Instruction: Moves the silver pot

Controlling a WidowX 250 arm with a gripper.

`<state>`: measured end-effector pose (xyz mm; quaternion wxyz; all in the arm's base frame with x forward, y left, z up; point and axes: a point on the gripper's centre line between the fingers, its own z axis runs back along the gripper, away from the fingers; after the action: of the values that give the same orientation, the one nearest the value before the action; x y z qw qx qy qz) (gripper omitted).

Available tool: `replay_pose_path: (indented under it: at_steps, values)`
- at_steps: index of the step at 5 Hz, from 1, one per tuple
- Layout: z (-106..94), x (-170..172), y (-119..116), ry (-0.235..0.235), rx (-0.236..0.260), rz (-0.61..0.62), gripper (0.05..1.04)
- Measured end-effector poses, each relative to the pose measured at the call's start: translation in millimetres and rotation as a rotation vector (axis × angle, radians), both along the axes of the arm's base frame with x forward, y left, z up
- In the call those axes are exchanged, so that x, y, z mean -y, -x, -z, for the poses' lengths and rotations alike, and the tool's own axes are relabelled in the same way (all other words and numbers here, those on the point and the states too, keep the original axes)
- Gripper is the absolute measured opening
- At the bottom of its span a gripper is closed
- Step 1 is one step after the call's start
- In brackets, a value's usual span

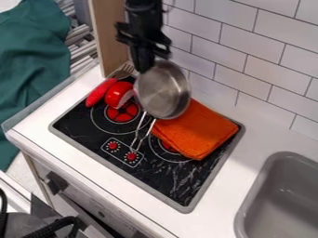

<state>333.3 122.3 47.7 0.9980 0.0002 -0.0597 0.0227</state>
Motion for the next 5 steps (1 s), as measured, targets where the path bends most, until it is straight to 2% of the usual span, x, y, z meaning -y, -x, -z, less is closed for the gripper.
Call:
replay_pose_path:
  at_steps: [1, 2, 3, 4, 5]
  values:
    - [7.8, -19, 7, 0.031, -0.017, -0.011, 0.053]
    - [13.9, -16, 14, 0.043, -0.025, 0.015, 0.053]
    - [9.6, -12, 20, 0.04, -0.014, 0.027, 0.053]
    - [8.1, -6, 31, 0.016, -0.014, -0.011, 0.053]
    - [4.2, 9, 48, -0.01, 0.007, -0.13, 0.053]
